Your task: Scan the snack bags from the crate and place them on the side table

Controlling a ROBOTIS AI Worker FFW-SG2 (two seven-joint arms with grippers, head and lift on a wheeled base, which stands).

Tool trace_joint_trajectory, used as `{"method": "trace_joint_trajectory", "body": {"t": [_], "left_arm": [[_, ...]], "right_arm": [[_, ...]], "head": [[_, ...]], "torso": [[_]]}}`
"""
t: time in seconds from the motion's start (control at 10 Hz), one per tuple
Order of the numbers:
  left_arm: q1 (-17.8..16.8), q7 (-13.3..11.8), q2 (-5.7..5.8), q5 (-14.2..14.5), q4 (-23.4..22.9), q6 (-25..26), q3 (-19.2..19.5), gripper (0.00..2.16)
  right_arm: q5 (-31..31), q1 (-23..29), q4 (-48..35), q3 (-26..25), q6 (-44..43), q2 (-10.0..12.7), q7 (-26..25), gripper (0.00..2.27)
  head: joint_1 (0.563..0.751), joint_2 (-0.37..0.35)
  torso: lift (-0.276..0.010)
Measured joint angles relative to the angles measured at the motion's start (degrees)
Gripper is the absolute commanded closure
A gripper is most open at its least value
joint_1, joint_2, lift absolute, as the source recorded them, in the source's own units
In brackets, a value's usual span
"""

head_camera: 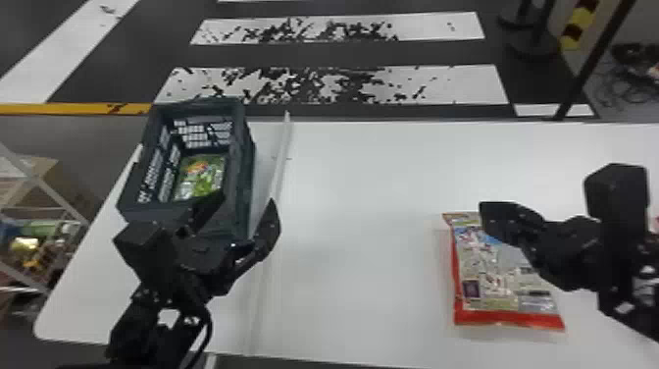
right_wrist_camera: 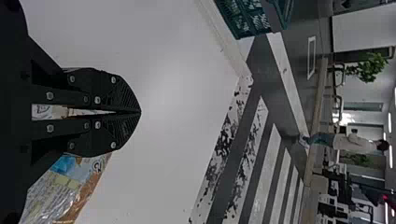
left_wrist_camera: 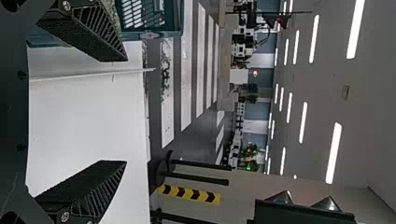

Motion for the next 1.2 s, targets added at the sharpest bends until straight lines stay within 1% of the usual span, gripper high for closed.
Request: {"method": "trace_joint_trajectory", "body": {"t": [0.1, 0.2, 0.3, 0.4, 0.5, 0.6, 0.7, 0.9, 1.2], "left_arm": [[-0.08, 0.14, -0.04, -0.03, -0.83, 0.25, -0.20, 0.09], [-0.14, 0.43, -0.09, -0.04, -1.59, 0.57, -0.36, 0.09], [-0.19, 1.47, -0.15, -0.04, -2.47, 2.00, -0.68, 0.09], [-0.28, 2.96, -0.25, -0.04, -3.49, 4.45, -1.30, 0.09], [-0.32, 4.44, -0.40, -0.04, -4.28, 5.85, -2.09, 0.09], [-0.32, 5.75, -0.47, -0.20, -4.78, 6.72, -2.90, 0.09], [-0.28, 6.13, -0.48, -0.27, -4.97, 7.51, -3.48, 0.09], [-0.26, 6.23, -0.49, -0.29, -4.79, 8.37, -4.24, 0.09], [-0.50, 6.13, -0.40, -0.29, -4.30, 8.89, -4.50, 0.09]], "right_arm": [[-3.64, 1.30, -0.96, -5.64, -0.04, 0.58, -0.15, 0.04], [-6.07, 2.68, -1.10, -10.80, -0.56, 1.24, -1.15, 0.05], [-7.28, 4.06, -0.89, -14.90, -1.25, 1.51, -1.72, 0.06], [-7.63, 5.20, -0.65, -18.01, -1.45, 1.61, -1.83, 0.06], [-7.64, 6.03, -0.23, -20.29, -1.01, 1.63, -1.85, 0.07], [-7.51, 6.58, 0.83, -21.70, -0.32, 1.62, -1.79, 0.07], [-7.23, 6.93, 2.65, -22.26, -0.17, 1.55, -1.65, 0.07], [-6.45, 7.09, 7.58, -22.35, -2.43, 0.89, -1.22, 0.07], [-5.02, 6.42, 13.57, -21.61, -5.31, -1.33, -0.66, 0.06]], "head": [[0.695, 0.009], [0.695, -0.049], [0.695, -0.108], [0.695, -0.149], [0.695, -0.189], [0.695, -0.207], [0.695, -0.234], [0.695, -0.274], [0.695, -0.303]], "torso": [[-0.094], [-0.094], [-0.094], [-0.094], [-0.094], [-0.094], [-0.094], [-0.094], [-0.094]]}}
